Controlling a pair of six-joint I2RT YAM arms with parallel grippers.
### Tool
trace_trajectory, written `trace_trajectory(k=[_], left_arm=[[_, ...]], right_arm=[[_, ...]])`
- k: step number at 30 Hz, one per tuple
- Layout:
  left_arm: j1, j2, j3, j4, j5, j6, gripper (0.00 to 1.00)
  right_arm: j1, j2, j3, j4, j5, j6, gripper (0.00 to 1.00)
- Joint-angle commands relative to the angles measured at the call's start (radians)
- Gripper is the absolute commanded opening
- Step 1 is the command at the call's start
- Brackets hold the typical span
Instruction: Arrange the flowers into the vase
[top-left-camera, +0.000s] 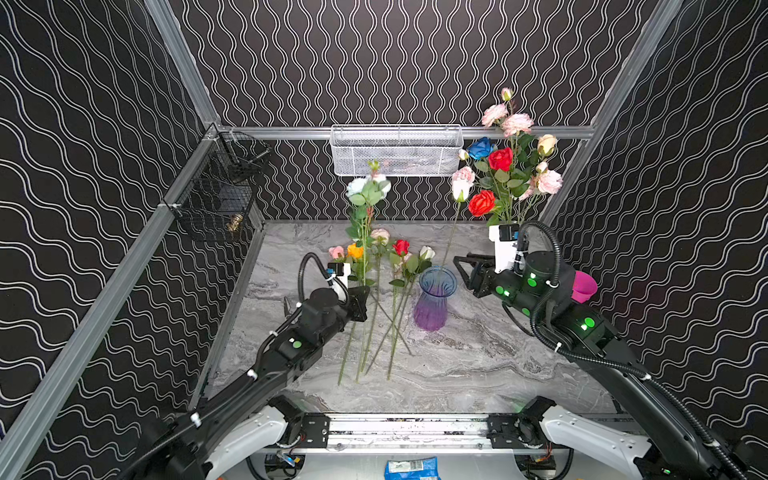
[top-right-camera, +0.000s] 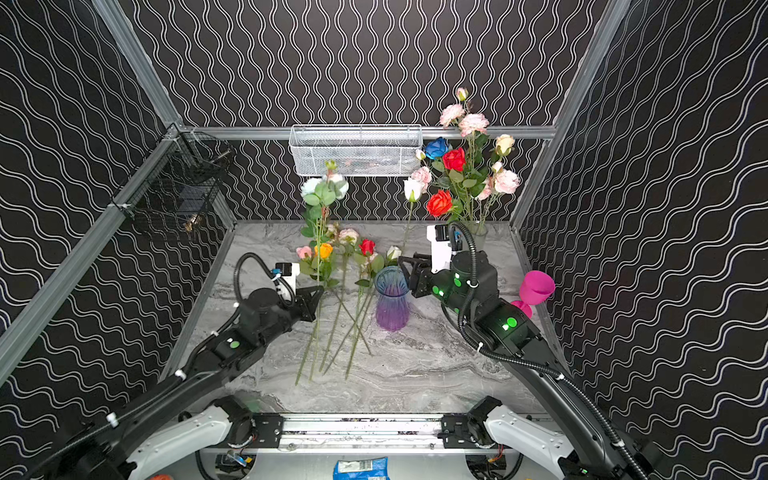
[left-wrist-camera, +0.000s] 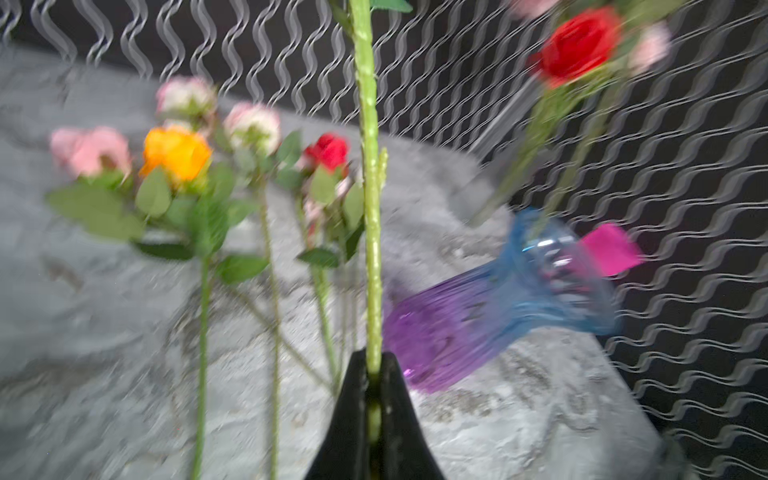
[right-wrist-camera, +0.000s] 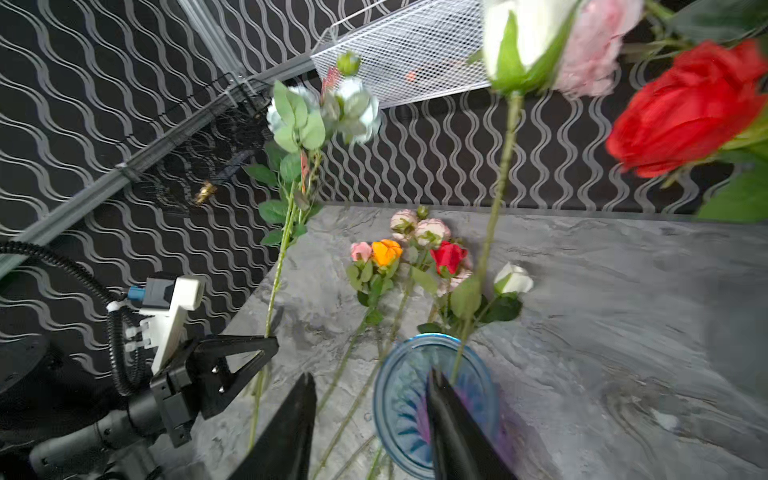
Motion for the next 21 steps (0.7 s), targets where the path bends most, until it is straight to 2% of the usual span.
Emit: trace_trajectory(k=[1,5,12,18,21], left_arm=[[-0.015,-0.050,-0.003,0.167,0.123,0.052,0.00],[-0.043,-0.073,-0.013,0.316,0.235,0.045,0.00],[-0.067,-0.106,-0.013,0.363,0.297,0.040,0.00],[-0.068,-0.141,-0.017,0.320,0.305,0.050,0.00],[-0.068,-0.154,-0.019,0.296,0.301,0.057,0.00]], right_arm=[[0.042,0.044,0.018,0.120,-0.135,0.064,0.49],[0.180,0.152,0.098,0.130,-0.081,0.014,0.56],[0.230,0.285,0.182,0.217,-0.145,0.042,0.59],[0.239,0.385,0.244,0.266,-0.193,0.062,0.52],[0.244,0.419,0.273,0.274,-0.205,0.068,0.44]])
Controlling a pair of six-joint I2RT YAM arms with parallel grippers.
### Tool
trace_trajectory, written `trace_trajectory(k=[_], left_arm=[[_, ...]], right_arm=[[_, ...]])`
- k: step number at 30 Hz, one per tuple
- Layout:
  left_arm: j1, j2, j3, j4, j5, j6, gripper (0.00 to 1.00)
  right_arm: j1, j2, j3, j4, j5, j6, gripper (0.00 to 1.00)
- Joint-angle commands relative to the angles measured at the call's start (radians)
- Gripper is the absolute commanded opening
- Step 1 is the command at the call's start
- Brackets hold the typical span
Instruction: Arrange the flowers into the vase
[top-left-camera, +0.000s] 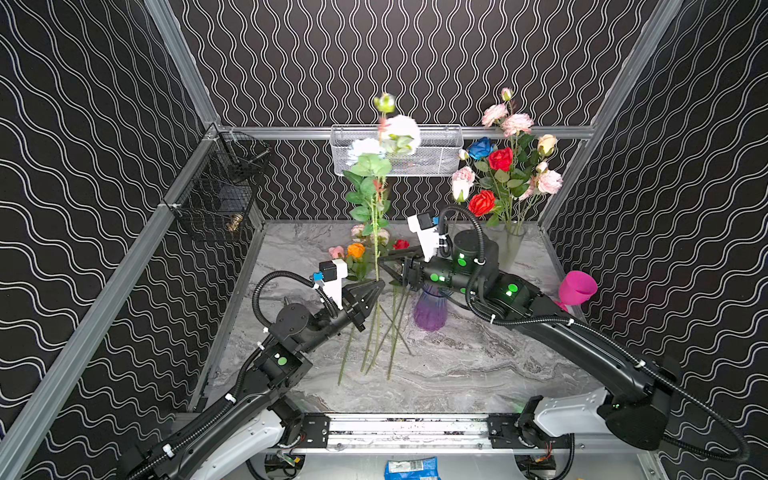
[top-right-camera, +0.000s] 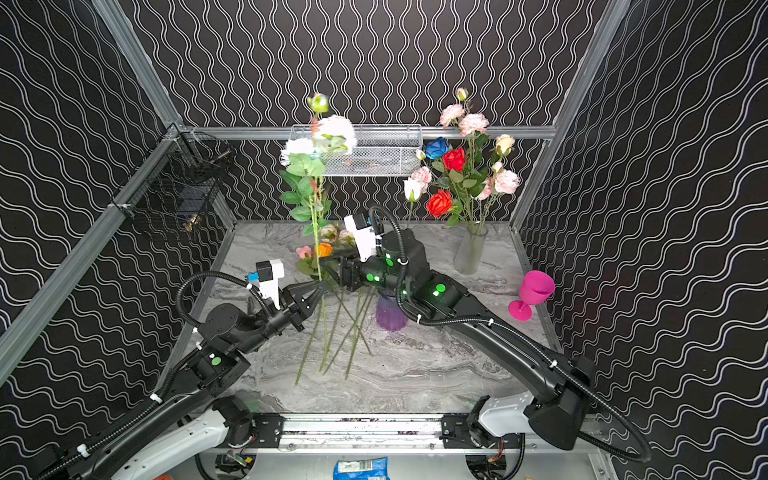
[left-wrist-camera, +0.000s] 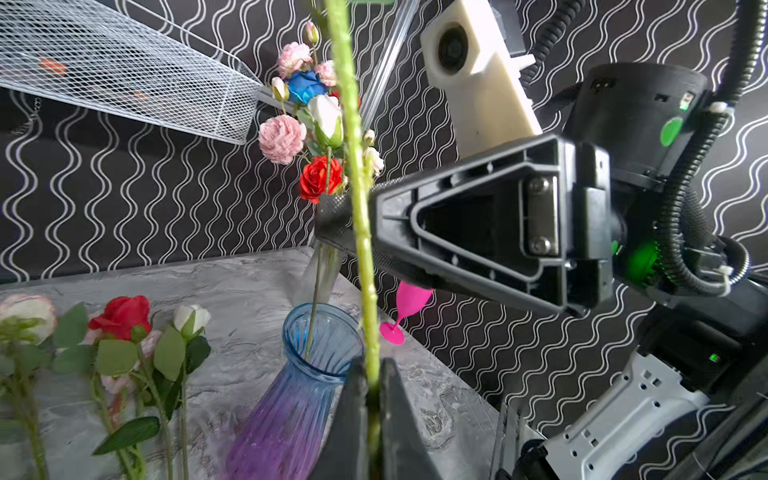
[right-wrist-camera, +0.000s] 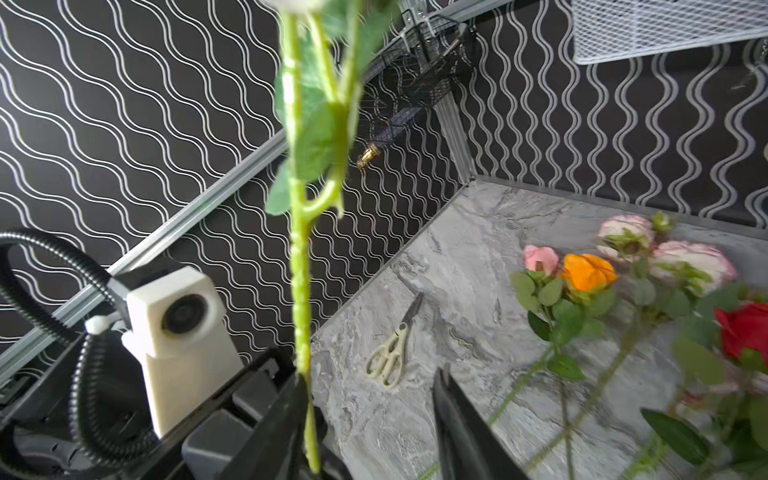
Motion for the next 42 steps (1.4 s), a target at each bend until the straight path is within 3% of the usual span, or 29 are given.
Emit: trace_trajectory(k=[1,7,13,15,18,21,24,30,32,36,40,42], left_arm=[[-0.004,-0.013,-0.004,0.015,0.054,0.032,0.00],[-0.004,-0.033,-0.001,-0.012,0.028,0.042,0.00],[-0.003,-0.037,-0.002,-0.019,0.023,0.028,0.02],[-0.004,-0.045,-0.005,-0.030,0.014,0.022,0.15],[-0.003,-0.070,-0.027,-0.024,-0.015,0.008,0.25],[-0.004,-0.103,-0.040,-0.060,-0.065,-0.010,0.58],[-0.003,-0.161,-0.057,-0.147,-0.178,-0.022,0.71],[-0.003,-0.292,-0.103,-0.398,-0.521,-0.108,0.81],[-0.005,-0.315,-0.118,-0.441,-0.588,-0.140,0.83],[-0.003,-0.319,-0.119,-0.471,-0.606,-0.150,0.85],[-0.004,-0.283,-0.090,-0.500,-0.594,-0.147,0.85],[-0.003,-0.268,-0.083,-0.507,-0.586,-0.147,0.85]], right_arm=[[0.008,0.028,0.023,0.078,-0.023,0.022,0.40],[0.016,0.049,0.049,0.084,-0.031,0.025,0.34],[0.028,0.053,0.061,0.086,-0.007,0.022,0.06],[0.036,0.048,0.062,0.090,0.007,0.016,0.02],[0.047,0.042,0.066,0.089,0.036,0.005,0.00],[0.058,0.038,0.076,0.067,0.086,-0.028,0.00],[0.070,0.018,0.102,0.012,0.191,-0.102,0.00],[0.072,-0.075,0.155,-0.053,0.473,-0.288,0.00],[0.070,-0.096,0.166,-0.029,0.580,-0.351,0.00],[0.048,-0.091,0.226,0.000,0.740,-0.460,0.00],[-0.020,-0.054,0.287,-0.019,0.764,-0.486,0.00],[-0.068,-0.040,0.311,-0.032,0.722,-0.467,0.00]])
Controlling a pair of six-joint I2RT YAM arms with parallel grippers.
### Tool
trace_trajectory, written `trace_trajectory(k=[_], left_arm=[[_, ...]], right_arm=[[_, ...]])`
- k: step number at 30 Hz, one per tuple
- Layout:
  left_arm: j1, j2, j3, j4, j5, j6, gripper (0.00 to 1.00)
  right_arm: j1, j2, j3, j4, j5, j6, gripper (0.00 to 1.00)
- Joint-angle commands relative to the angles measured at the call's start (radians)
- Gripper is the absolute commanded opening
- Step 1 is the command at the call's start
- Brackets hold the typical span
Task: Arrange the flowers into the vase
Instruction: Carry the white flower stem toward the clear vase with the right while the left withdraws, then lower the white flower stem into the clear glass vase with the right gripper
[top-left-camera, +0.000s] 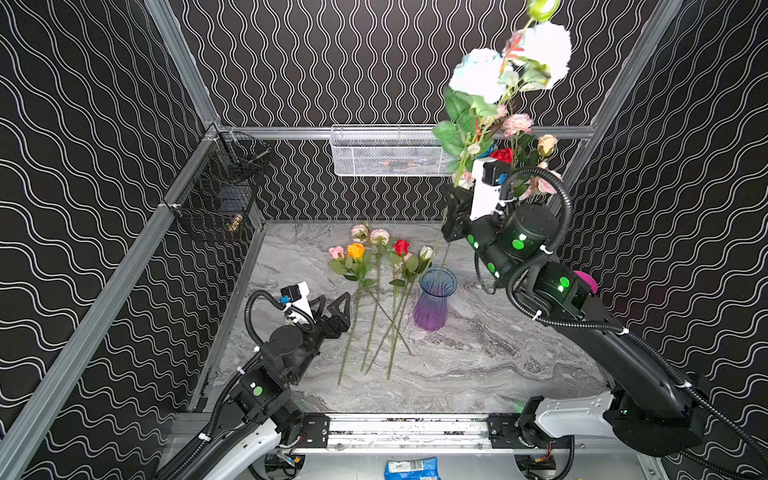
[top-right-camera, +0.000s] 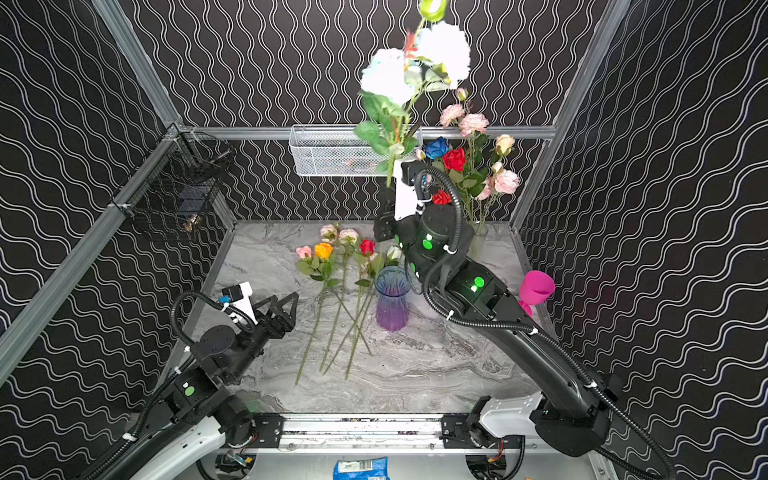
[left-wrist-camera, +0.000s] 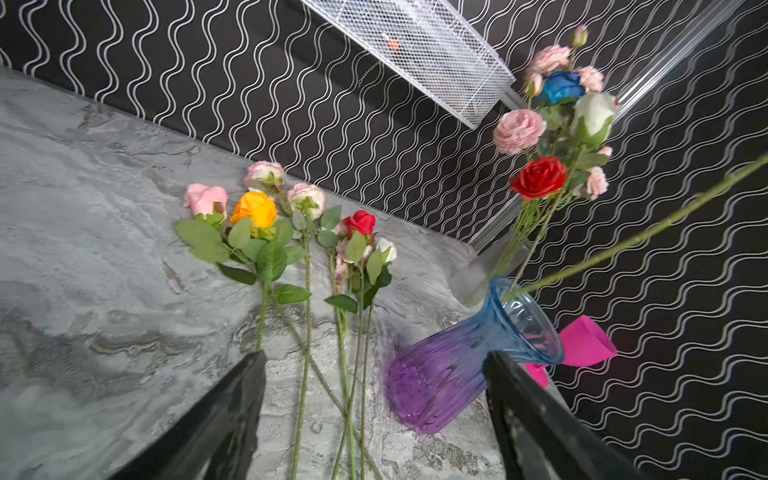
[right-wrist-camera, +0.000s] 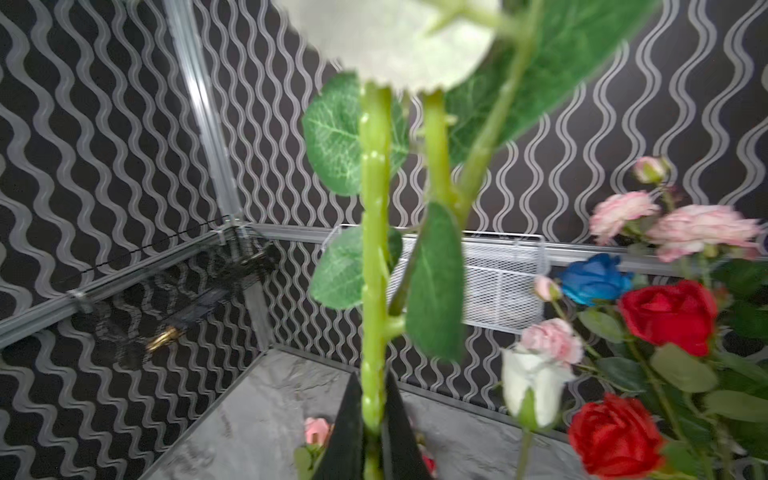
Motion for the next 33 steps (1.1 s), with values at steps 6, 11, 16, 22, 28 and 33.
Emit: trace_trajectory(k=[6,11,16,22,28,33], left_arm=[[0.000,0.023,0.001,-0.014,-0.019,-0.022,0.85],[0.000,0.014,-0.017,-0.016,-0.039,-0.025,0.85],[0.000,0.039,-0.017,-0.020,-0.033,-0.034,0.85],[0.001,0.055,-0.031,0.007,-0.010,-0.048,0.84],[-0.001,0.060,-0.031,0.064,0.031,0.018,0.81],[0.000,0.151,-0.036,0.095,0.006,-0.019,0.81]], right_arm=[[-0.106,0.039,0.032,-0.054,-0.038,0.034,0.00],[-0.116,0.016,-0.075,-0.078,-0.051,0.078,0.00],[-0.122,-0.004,-0.147,-0.092,-0.068,0.116,0.00],[-0.122,-0.043,-0.163,-0.117,-0.106,0.155,0.00],[-0.121,-0.066,-0.271,-0.099,-0.106,0.177,0.00],[-0.128,-0.056,-0.258,-0.112,-0.060,0.183,0.00]])
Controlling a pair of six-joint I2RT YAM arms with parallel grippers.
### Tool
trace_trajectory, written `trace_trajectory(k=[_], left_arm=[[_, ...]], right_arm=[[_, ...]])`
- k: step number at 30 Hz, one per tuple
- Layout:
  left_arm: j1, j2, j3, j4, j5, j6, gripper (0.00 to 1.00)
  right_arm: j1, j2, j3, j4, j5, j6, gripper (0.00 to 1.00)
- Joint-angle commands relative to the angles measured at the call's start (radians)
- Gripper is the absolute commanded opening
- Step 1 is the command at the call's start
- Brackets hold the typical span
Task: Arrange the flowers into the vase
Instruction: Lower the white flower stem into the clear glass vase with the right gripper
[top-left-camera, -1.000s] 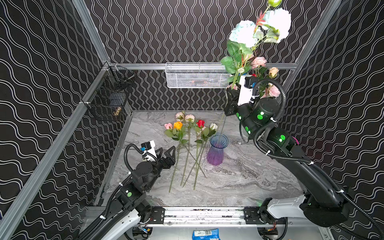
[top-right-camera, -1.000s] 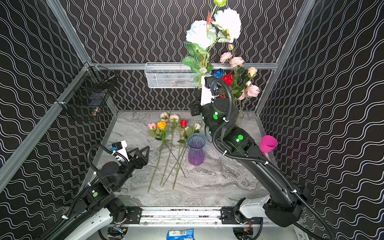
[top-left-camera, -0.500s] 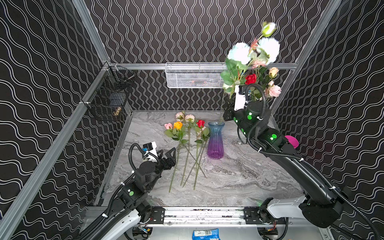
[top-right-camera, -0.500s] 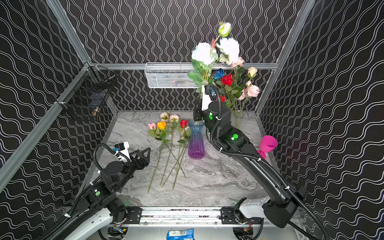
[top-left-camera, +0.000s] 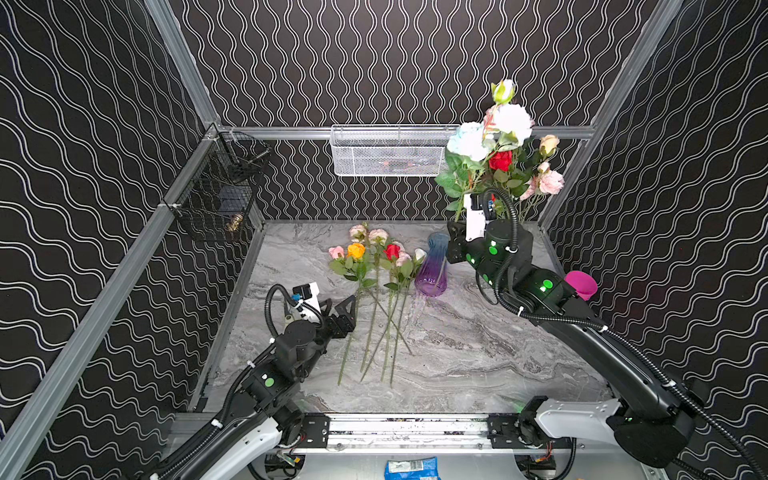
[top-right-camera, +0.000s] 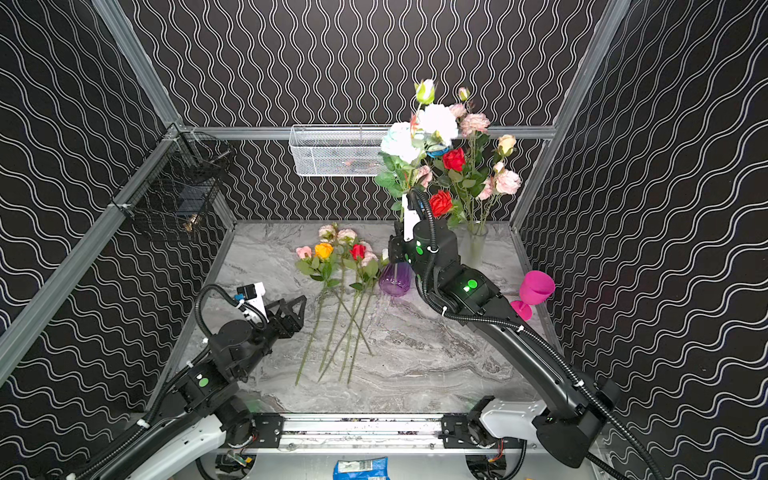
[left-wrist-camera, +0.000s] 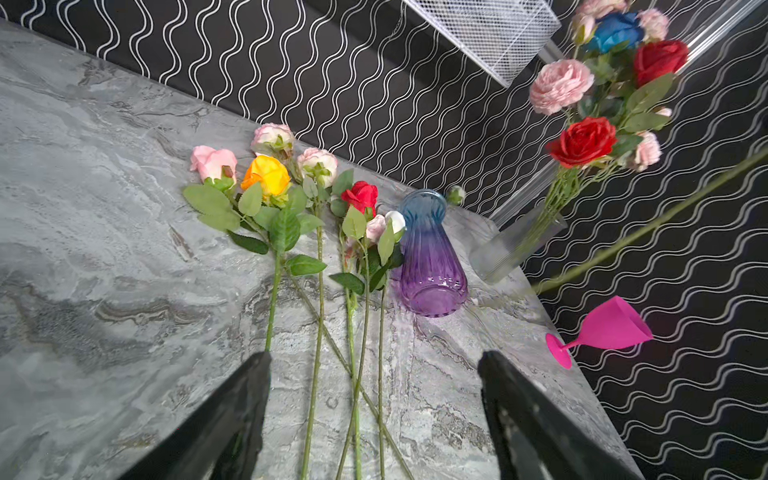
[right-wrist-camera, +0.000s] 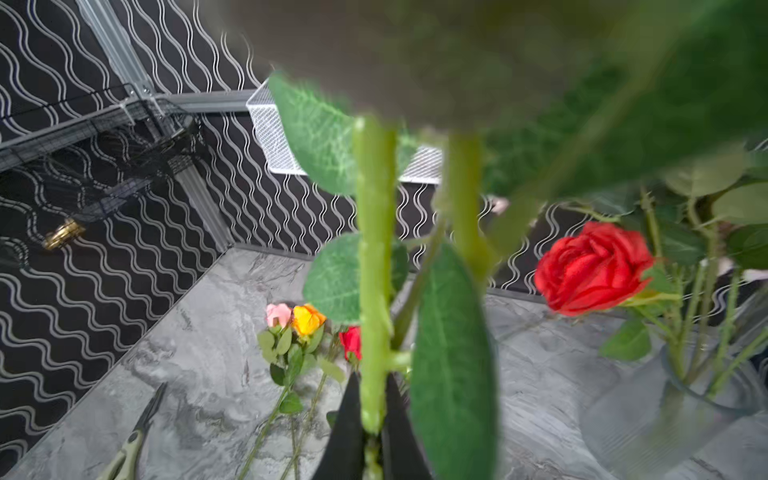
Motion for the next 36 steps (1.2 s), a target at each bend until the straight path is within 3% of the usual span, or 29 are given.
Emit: trace_trajectory(k=[1,7,16,25,31,36], left_arm=[[0.001,0.061,0.013,0.045,-0.007,0.003,0.82],[0.001,0.121,0.037,0.043,0.000,-0.008,0.82],[0.001,0.052,0.016,-0.097,-0.072,-0.062,0.83],[0.001,-0.015,0.065,-0.205,-0.119,-0.057,0.83],[0.001,0.012,0.105,-0.273,-0.114,-0.064,0.83],[0.001,0.016,0.108,-0.285,-0.117,-0.062,0.83]], right_arm=[[-0.003,0.010,0.008,0.005,0.017,0.021,0.00],[-0.003,-0.016,-0.080,0.022,0.004,0.035,0.00],[-0.002,-0.066,-0.229,0.029,-0.048,0.108,0.00],[-0.003,-0.115,-0.258,0.042,-0.041,0.110,0.00],[-0.018,-0.062,-0.248,-0.004,-0.021,0.113,0.00],[-0.093,-0.021,-0.245,-0.079,-0.025,0.144,0.00]])
